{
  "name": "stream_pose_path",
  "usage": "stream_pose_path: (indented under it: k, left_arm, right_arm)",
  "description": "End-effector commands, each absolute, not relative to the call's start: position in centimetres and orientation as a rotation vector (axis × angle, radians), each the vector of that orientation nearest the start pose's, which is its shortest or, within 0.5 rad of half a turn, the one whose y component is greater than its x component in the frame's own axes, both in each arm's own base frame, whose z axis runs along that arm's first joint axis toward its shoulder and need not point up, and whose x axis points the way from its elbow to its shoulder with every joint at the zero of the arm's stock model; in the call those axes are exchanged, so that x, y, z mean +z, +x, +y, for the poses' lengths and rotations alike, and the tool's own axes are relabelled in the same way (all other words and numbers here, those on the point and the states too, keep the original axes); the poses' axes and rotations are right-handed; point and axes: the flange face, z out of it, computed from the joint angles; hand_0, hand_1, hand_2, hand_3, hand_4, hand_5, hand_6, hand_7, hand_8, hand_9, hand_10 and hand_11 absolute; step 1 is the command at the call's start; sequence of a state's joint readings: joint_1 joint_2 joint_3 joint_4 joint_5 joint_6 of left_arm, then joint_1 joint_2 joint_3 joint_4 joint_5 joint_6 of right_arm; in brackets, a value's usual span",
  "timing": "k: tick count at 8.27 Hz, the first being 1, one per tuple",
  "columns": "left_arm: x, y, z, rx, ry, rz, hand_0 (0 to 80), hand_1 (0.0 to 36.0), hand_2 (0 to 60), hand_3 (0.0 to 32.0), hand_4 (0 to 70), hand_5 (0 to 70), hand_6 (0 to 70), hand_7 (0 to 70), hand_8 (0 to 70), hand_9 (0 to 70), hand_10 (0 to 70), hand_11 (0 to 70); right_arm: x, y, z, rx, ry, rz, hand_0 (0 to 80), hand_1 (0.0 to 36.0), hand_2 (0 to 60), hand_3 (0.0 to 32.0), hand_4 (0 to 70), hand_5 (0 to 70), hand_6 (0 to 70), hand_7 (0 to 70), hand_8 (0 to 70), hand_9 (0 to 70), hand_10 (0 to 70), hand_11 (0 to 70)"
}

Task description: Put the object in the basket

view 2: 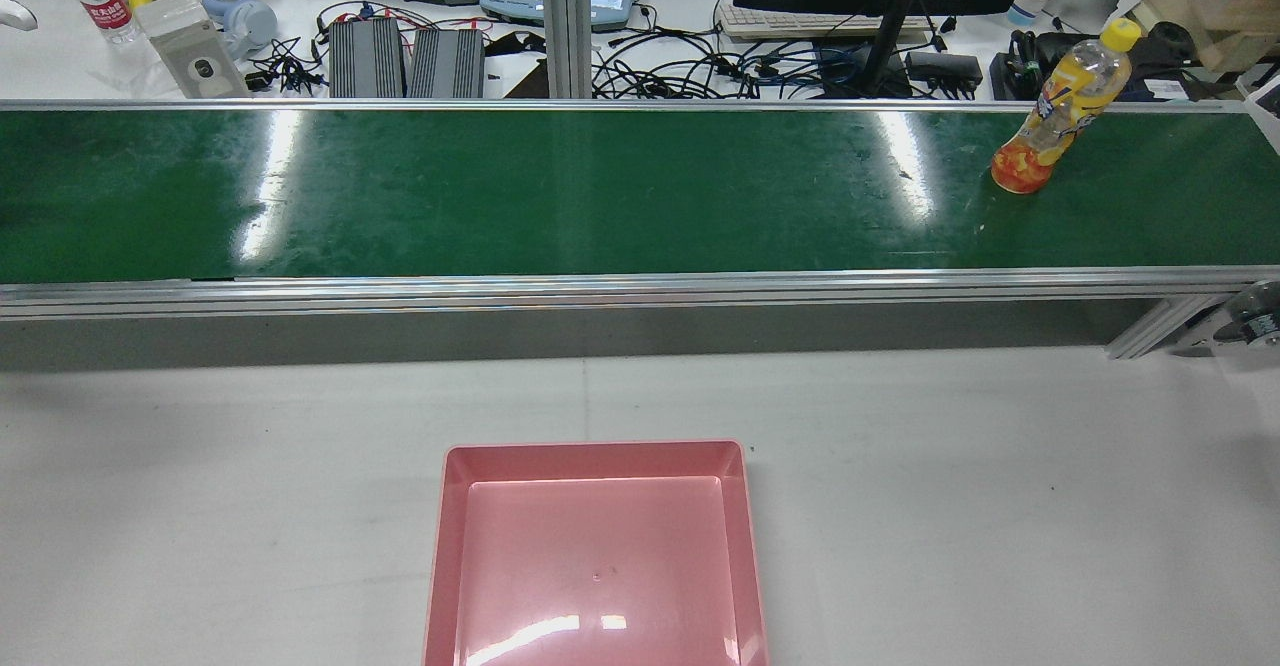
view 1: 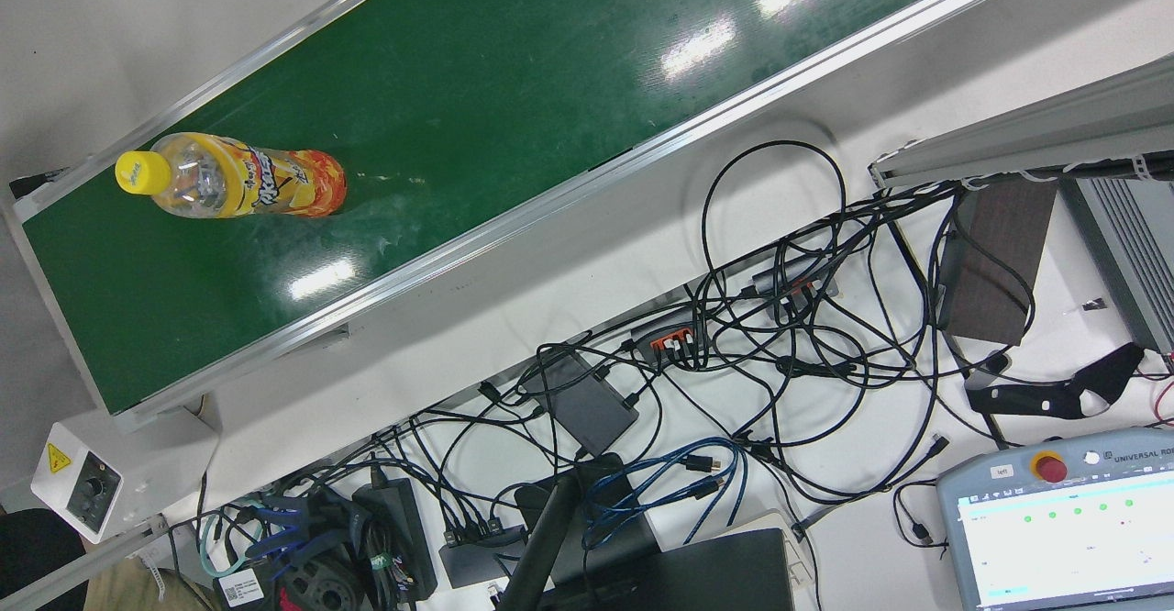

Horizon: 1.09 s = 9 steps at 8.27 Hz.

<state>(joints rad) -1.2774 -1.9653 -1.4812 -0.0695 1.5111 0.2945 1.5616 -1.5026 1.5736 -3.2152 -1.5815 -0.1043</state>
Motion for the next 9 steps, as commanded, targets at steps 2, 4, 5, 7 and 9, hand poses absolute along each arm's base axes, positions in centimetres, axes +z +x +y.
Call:
stream_pose_path:
  k: [2, 4, 5, 7, 9]
  left_arm:
    - [49.4, 6.1, -67.8, -1.577, 0.046, 2.384, 57.9, 11.8, 0.0, 0.0, 13.6, 7.7, 0.0, 0.0, 3.1, 6.1, 2.2, 5.0]
    - [50.5, 6.8, -67.6, -1.595, 0.038, 2.352, 59.9, 11.6, 0.0, 0.0, 14.6, 9.9, 0.0, 0.0, 3.4, 6.4, 2.1, 5.0]
    - [51.3, 9.9, -67.3, -1.596, -0.011, 2.310, 59.0, 10.9, 0.0, 0.0, 14.0, 10.0, 0.0, 0.0, 3.6, 6.5, 2.4, 5.3]
    - [52.6, 10.5, -67.3, -1.615, 0.001, 2.268, 58.4, 10.7, 0.0, 0.0, 13.7, 10.3, 0.0, 0.0, 3.2, 6.0, 2.5, 5.4]
    - [51.9, 10.5, -67.5, -1.603, 0.002, 2.283, 57.7, 10.4, 0.0, 0.0, 12.8, 9.3, 0.0, 0.0, 2.4, 4.8, 2.3, 5.1]
  right_arm:
    - [65.8, 12.7, -52.1, -2.283, -0.096, 2.282, 0.0, 0.0, 0.0, 0.0, 0.0, 0.0, 0.0, 0.0, 0.0, 0.0, 0.0, 0.0]
    - [65.8, 12.7, -52.1, -2.283, -0.096, 2.282, 0.0, 0.0, 0.0, 0.0, 0.0, 0.0, 0.0, 0.0, 0.0, 0.0, 0.0, 0.0]
    - [65.9, 12.7, -52.0, -2.285, -0.096, 2.280, 0.0, 0.0, 0.0, 0.0, 0.0, 0.0, 0.0, 0.0, 0.0, 0.0, 0.0, 0.0]
    - [65.9, 12.7, -52.1, -2.285, -0.096, 2.280, 0.0, 0.0, 0.0, 0.0, 0.0, 0.0, 0.0, 0.0, 0.0, 0.0, 0.0, 0.0]
    - [65.9, 12.7, -52.1, -2.285, -0.096, 2.280, 0.0, 0.0, 0.0, 0.0, 0.0, 0.0, 0.0, 0.0, 0.0, 0.0, 0.0, 0.0]
